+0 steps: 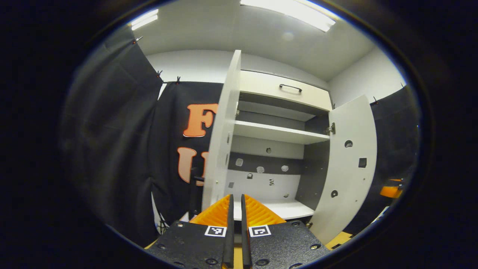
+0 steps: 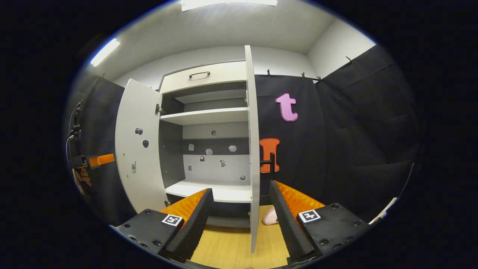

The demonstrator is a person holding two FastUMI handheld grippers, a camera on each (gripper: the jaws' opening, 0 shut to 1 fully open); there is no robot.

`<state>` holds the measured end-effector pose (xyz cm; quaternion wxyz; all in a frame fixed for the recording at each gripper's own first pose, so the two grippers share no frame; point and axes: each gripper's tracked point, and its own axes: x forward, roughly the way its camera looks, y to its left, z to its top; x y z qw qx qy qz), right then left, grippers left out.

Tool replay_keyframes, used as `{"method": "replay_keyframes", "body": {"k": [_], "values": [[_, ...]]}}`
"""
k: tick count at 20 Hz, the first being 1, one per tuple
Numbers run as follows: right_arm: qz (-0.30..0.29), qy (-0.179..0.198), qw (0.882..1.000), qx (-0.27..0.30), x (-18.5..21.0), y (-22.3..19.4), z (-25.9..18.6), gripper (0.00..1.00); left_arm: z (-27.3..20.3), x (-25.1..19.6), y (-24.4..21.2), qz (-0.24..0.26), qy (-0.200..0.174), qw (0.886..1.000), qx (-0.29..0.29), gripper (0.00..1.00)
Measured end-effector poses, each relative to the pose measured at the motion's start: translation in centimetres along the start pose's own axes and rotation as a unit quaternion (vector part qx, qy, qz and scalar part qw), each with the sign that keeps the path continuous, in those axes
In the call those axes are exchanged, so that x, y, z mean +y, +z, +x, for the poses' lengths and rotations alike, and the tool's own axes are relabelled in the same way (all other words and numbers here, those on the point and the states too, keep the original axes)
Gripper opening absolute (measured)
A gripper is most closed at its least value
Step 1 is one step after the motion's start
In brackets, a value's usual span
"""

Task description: Open the right door of the double-door shoe cabinet with the right hand, and open the left door with the left hand.

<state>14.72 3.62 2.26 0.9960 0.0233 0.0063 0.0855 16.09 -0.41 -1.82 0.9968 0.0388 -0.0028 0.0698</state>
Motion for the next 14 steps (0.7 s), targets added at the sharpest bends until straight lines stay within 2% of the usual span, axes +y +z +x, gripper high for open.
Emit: {"method": "replay_keyframes", "body": {"k": [2, 5, 6, 7, 8, 11, 12, 13, 14], "values": [[-0.009, 0.001, 1.000, 0.003, -0.8, -0.1, -0.5, 0.97, -0.1, -1.0, -0.4, -0.013, 0.003, 1.000, 0.004, 0.09], [-0.016, 0.009, 1.000, 0.003, -1.3, 0.0, -1.4, 0.97, -0.4, -3.4, -0.7, -0.032, -0.012, 0.999, 0.006, 0.10], [-0.017, 0.011, 1.000, 0.004, -1.6, 0.0, -1.6, 0.97, -0.5, -3.7, -0.8, -0.033, -0.012, 0.999, 0.005, 0.05], [-0.018, 0.012, 1.000, 0.004, -1.9, 0.0, -1.9, 0.97, -0.5, -3.8, -0.7, -0.031, -0.009, 0.999, 0.002, 0.10], [-0.018, 0.014, 1.000, 0.003, -2.2, 0.1, -2.1, 0.97, -0.4, -4.0, -0.7, -0.028, -0.005, 1.000, -0.002, 0.05], [-0.009, 0.027, 1.000, 0.004, -2.5, -0.1, -2.8, 0.97, -0.4, -5.0, -0.8, -0.015, -0.012, 1.000, -0.005, 0.27], [-0.003, 0.032, 0.999, 0.005, -2.5, -0.2, -3.0, 0.94, -0.4, -5.2, -0.8, -0.012, -0.010, 1.000, -0.009, 0.35], [0.001, 0.035, 0.999, 0.007, -2.7, -0.3, -3.2, 0.97, -0.3, -5.4, -0.8, -0.010, -0.009, 1.000, -0.012, 0.34], [0.002, 0.035, 0.999, 0.007, -3.0, -0.3, -3.2, 0.97, -0.4, -5.5, -0.8, -0.009, -0.011, 1.000, -0.014, 0.53]]}}
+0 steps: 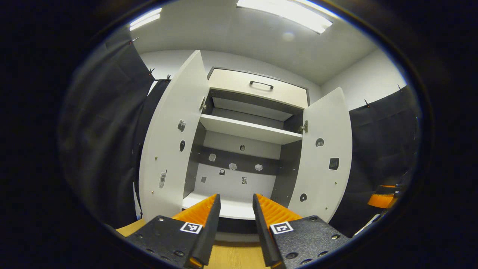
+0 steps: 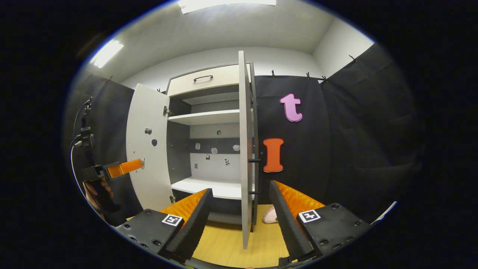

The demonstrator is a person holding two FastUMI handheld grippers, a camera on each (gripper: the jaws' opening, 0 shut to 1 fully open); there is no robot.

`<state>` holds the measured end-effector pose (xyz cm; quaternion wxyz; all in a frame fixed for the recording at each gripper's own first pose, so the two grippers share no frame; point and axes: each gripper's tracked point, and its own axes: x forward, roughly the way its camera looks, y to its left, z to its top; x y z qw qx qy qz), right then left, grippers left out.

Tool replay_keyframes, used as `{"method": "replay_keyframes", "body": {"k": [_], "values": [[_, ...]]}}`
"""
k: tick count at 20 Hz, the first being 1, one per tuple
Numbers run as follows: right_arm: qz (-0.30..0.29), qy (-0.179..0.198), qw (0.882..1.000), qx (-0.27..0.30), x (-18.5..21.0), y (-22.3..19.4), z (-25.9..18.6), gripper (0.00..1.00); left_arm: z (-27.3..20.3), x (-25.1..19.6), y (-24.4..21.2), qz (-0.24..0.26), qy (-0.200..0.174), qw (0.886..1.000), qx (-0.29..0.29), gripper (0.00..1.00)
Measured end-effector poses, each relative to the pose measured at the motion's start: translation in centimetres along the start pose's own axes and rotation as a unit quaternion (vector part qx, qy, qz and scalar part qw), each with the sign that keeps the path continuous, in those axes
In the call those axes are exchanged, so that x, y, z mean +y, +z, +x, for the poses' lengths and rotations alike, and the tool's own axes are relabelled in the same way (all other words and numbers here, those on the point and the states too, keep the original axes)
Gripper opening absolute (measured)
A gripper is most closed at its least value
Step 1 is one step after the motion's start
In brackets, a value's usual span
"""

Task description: Open the right door of the double-door shoe cabinet with the right hand, and open the left door with the left hand.

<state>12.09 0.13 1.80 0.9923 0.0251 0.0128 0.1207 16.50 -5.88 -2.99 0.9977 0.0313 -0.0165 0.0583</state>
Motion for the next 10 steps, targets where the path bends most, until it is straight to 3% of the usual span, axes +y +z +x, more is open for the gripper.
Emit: {"method": "replay_keyframes", "body": {"k": [1, 2, 4, 10], "values": [[-0.001, -0.001, 1.000, 0.000, -0.30, -0.03, -0.18, 0.97, 0.04, -0.05, -0.02, 0.001, 0.000, 1.000, 0.000, 0.55], [-0.002, -0.003, 1.000, -0.001, -0.54, -0.05, -0.30, 0.97, 0.10, -0.11, -0.12, 0.001, 0.000, 1.000, 0.002, 0.73], [-0.001, -0.005, 1.000, -0.003, -0.72, 0.03, -0.35, 0.97, 0.08, -0.25, -0.49, -0.003, 0.002, 1.000, 0.009, 0.90], [-0.002, -0.012, 1.000, -0.008, -1.05, 0.24, -0.32, 0.97, 0.26, -0.64, -0.76, -0.016, -0.001, 1.000, 0.011, 0.94]]}}
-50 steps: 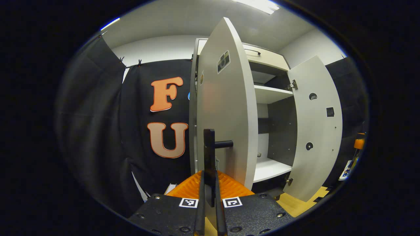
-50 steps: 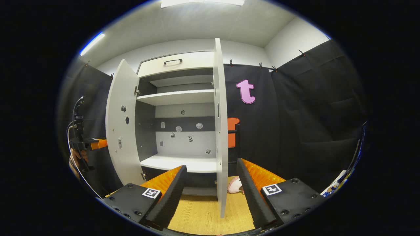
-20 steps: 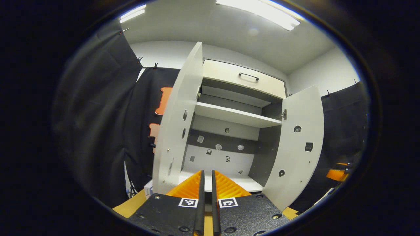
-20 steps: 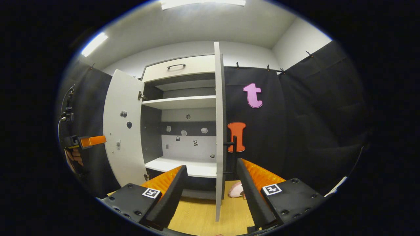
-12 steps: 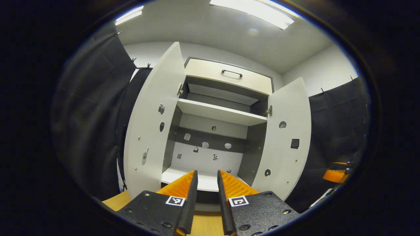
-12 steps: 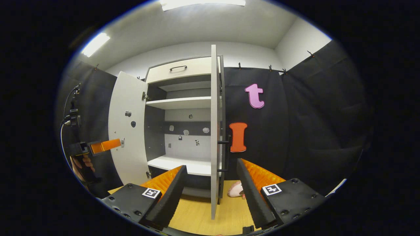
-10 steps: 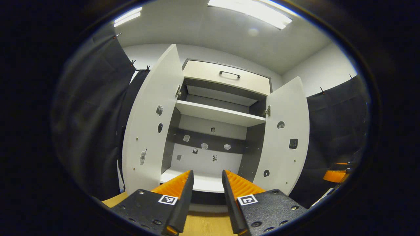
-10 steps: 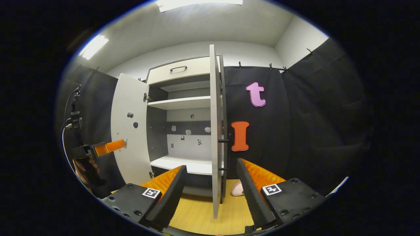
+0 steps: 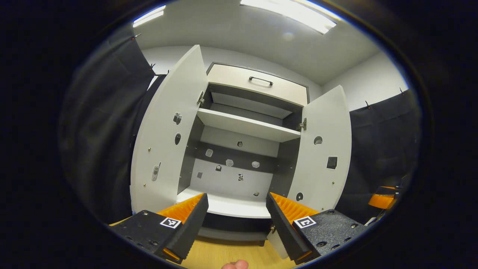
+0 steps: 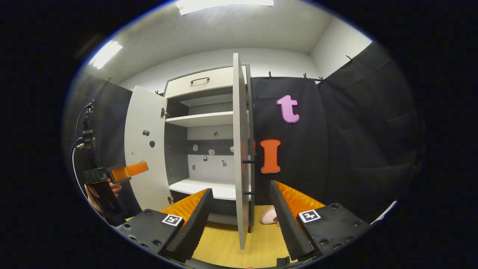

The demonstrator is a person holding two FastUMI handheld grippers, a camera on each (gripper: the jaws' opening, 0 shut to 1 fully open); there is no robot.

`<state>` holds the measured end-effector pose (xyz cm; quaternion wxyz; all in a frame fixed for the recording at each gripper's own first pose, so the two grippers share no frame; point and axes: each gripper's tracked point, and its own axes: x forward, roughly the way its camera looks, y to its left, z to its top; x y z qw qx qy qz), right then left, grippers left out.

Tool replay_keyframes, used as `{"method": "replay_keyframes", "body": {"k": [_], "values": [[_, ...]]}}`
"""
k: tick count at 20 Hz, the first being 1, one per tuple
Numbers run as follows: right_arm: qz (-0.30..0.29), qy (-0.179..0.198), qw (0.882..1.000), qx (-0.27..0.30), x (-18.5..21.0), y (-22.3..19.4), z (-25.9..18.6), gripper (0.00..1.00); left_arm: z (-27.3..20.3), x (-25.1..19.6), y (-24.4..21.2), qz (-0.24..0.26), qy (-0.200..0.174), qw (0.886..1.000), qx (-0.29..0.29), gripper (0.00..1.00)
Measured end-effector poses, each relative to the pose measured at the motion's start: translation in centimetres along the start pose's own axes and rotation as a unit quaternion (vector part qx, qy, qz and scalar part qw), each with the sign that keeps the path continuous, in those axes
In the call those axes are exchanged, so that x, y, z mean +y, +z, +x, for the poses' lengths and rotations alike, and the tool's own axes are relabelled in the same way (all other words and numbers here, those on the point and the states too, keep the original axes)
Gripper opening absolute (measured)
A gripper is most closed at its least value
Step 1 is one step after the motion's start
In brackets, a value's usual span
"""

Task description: Open the right door of the double-door shoe cabinet with the right hand, and open the left door with the left hand.

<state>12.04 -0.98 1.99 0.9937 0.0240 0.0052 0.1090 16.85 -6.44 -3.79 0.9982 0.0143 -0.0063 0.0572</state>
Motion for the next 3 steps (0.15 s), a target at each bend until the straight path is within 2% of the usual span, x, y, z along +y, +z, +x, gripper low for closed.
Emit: {"method": "replay_keyframes", "body": {"k": [3], "values": [[0.003, -0.004, 1.000, 0.000, -0.07, -0.10, 0.05, 0.97, 0.01, 0.18, 0.15, 0.011, 0.003, 1.000, -0.004, 0.94]]}}
